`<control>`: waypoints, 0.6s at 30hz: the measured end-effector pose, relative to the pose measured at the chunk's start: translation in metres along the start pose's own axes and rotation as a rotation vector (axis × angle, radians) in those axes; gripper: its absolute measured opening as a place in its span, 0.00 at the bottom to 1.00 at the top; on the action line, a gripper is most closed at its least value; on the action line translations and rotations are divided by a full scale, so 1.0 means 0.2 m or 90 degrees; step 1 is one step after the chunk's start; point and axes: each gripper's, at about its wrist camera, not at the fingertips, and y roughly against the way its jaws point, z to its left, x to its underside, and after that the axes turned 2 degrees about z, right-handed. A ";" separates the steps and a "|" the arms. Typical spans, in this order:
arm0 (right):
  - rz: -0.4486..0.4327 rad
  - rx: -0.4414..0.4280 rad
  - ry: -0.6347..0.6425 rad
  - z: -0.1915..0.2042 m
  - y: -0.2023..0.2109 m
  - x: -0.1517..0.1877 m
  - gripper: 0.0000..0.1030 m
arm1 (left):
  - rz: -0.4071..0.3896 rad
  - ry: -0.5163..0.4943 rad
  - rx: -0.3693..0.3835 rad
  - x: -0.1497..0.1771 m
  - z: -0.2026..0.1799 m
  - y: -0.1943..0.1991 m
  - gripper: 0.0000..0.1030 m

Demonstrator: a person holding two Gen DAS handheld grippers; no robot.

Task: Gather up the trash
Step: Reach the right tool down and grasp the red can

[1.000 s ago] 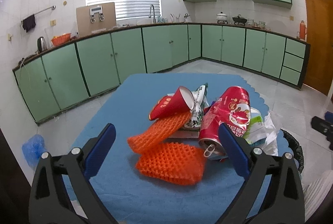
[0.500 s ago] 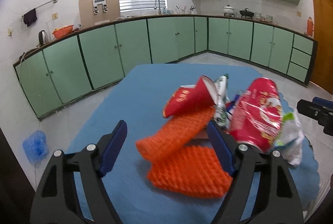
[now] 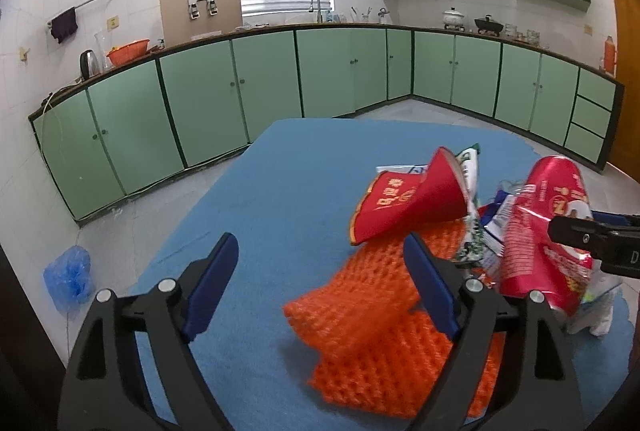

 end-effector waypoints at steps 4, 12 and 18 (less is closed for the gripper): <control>0.006 -0.016 0.002 0.04 -0.03 -0.02 0.67 | 0.007 0.011 -0.005 -0.01 0.03 -0.04 0.81; -0.007 -0.027 0.001 0.06 -0.03 -0.05 0.40 | 0.014 0.009 -0.003 -0.01 0.04 -0.08 0.81; -0.013 -0.055 -0.017 0.06 -0.02 -0.09 0.28 | 0.017 0.009 -0.002 0.00 0.03 -0.10 0.82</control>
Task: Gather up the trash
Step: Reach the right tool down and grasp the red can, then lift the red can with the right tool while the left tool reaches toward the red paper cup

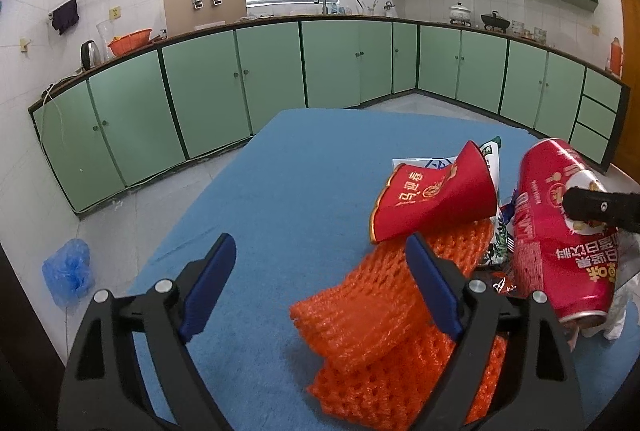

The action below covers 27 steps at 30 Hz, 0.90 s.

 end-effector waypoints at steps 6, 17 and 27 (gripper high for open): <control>0.005 0.014 0.022 0.05 -0.03 -0.02 0.29 | 0.002 -0.001 0.003 0.00 -0.02 -0.01 0.82; 0.047 0.015 0.038 0.13 0.05 -0.03 0.35 | 0.001 0.000 0.009 0.00 -0.04 0.00 0.82; 0.058 0.031 0.026 0.14 0.08 0.08 0.36 | 0.000 -0.001 0.013 0.02 -0.04 0.03 0.82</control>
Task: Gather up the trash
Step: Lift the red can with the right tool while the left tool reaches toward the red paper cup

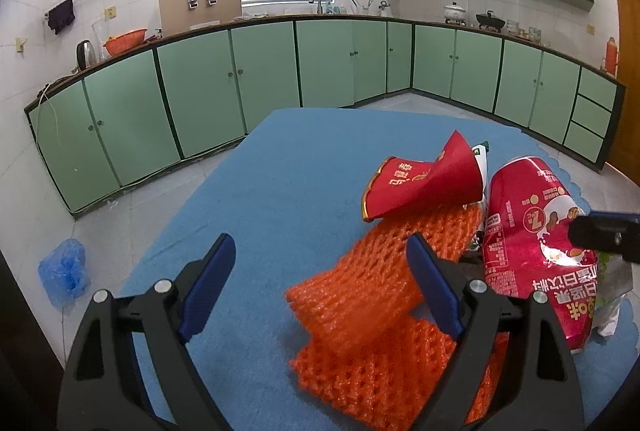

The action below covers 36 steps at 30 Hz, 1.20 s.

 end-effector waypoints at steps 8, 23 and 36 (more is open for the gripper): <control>0.013 -0.019 -0.024 -0.04 -0.07 0.04 0.36 | 0.001 -0.011 0.001 0.02 -0.02 0.02 0.82; 0.031 -0.148 -0.100 -0.10 -0.16 -0.06 0.08 | 0.007 -0.011 -0.006 -0.01 -0.03 -0.02 0.83; -0.038 -0.082 -0.072 -0.12 0.05 -0.16 0.06 | -0.040 -0.060 0.058 -0.15 -0.23 0.00 0.87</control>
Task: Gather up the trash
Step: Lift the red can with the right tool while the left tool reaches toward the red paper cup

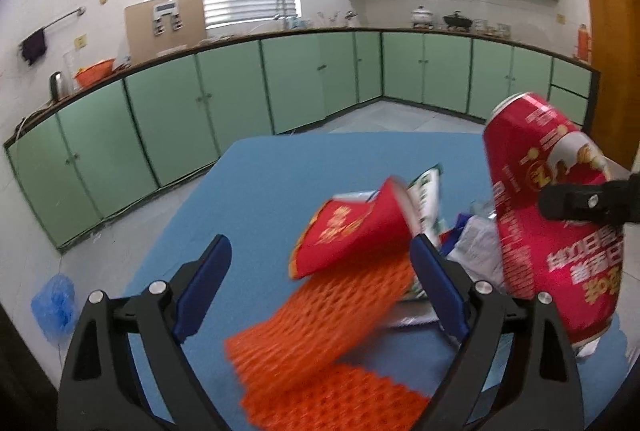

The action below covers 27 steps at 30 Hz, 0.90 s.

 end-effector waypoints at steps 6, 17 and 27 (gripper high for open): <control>-0.010 0.004 -0.011 -0.05 0.02 -0.03 0.06 | -0.001 0.020 0.004 -0.07 -0.02 -0.08 0.93; -0.004 -0.006 -0.010 -0.09 -0.05 -0.05 0.06 | 0.061 0.065 0.032 -0.08 0.07 -0.27 0.95; 0.002 -0.006 0.004 -0.06 -0.09 -0.07 0.06 | 0.074 0.104 0.069 -0.07 0.14 -0.27 0.95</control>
